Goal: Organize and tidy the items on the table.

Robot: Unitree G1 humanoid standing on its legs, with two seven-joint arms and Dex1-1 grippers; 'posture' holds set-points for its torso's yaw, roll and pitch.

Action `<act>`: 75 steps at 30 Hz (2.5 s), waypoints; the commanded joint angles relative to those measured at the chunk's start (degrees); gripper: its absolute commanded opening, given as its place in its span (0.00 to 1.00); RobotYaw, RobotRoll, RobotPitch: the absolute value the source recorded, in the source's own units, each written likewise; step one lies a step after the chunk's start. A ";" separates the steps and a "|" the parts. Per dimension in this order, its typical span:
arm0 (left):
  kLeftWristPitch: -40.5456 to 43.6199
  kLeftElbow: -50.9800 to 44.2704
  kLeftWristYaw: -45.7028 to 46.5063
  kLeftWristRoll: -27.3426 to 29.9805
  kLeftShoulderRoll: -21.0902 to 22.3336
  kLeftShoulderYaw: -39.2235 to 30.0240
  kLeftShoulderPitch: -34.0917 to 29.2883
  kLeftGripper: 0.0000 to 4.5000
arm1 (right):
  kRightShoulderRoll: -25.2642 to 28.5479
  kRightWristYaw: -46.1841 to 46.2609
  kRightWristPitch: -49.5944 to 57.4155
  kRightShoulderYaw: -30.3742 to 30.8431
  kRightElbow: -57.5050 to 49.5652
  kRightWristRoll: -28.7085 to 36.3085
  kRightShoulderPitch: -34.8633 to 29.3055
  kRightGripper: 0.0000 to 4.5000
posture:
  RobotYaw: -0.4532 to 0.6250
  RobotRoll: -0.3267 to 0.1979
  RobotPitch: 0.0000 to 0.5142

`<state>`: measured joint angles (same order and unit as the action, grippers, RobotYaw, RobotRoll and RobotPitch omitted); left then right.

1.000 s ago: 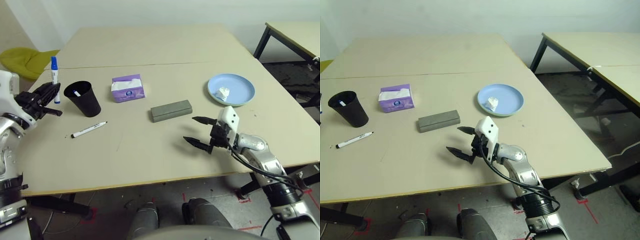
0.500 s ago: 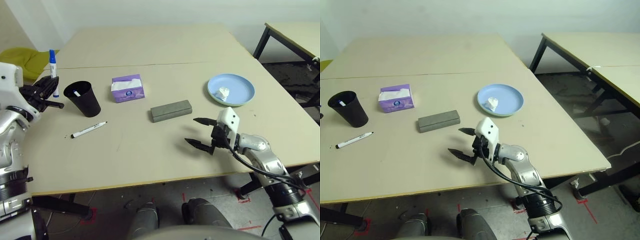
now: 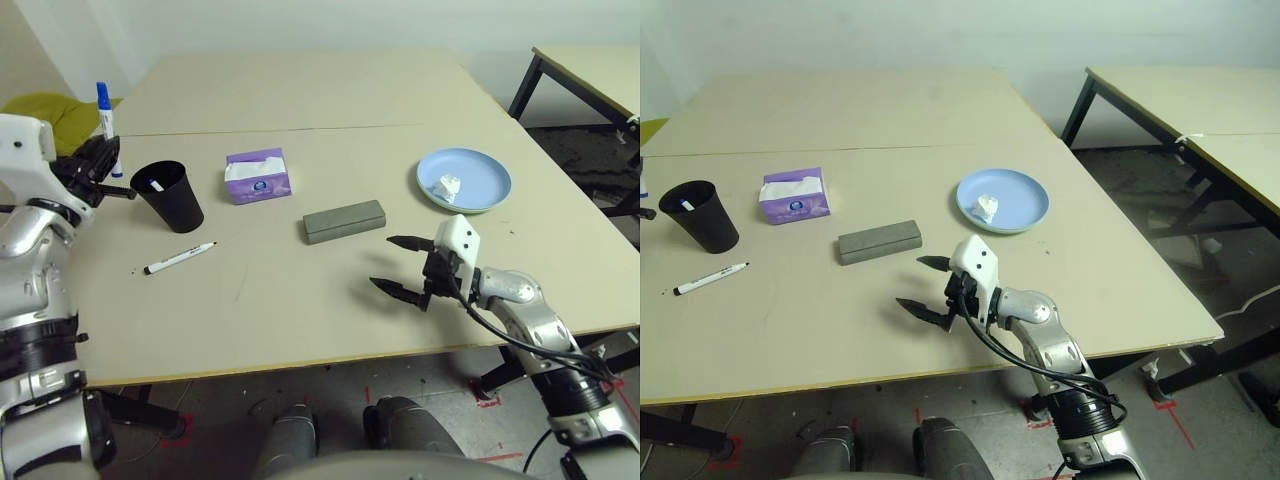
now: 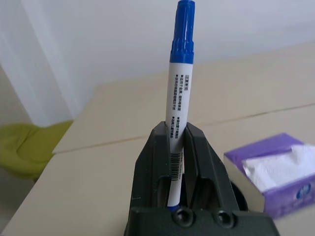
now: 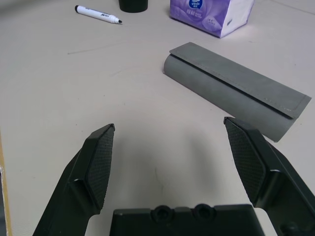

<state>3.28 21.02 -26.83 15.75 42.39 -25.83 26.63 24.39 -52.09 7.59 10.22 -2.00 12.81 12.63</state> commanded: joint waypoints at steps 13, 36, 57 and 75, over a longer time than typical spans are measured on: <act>-11.61 13.65 0.57 -2.92 -3.29 3.44 4.09 0.06 | 1.88 1.55 2.76 -0.68 -4.86 0.41 -1.50 1.00 | 0.30 0.62 0.14; -15.57 16.27 -2.17 0.24 -1.73 2.31 3.54 0.99 | 1.62 1.92 2.13 -0.09 -4.46 0.22 -0.90 1.00 | 0.30 0.62 0.13; 9.87 -14.35 -32.73 1.78 18.34 14.66 -22.72 0.99 | -0.51 -6.62 -3.52 1.02 -2.36 4.04 -0.53 1.00 | 0.32 0.62 0.13; 16.22 -7.94 -24.89 -7.15 18.30 16.39 -19.53 0.99 | -0.48 -6.53 -3.76 1.90 -1.70 3.75 0.14 1.00 | 0.33 0.62 0.16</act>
<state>18.15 12.51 -51.80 9.25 61.42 -10.69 6.94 23.56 -58.40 4.13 11.81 -4.00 16.95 12.33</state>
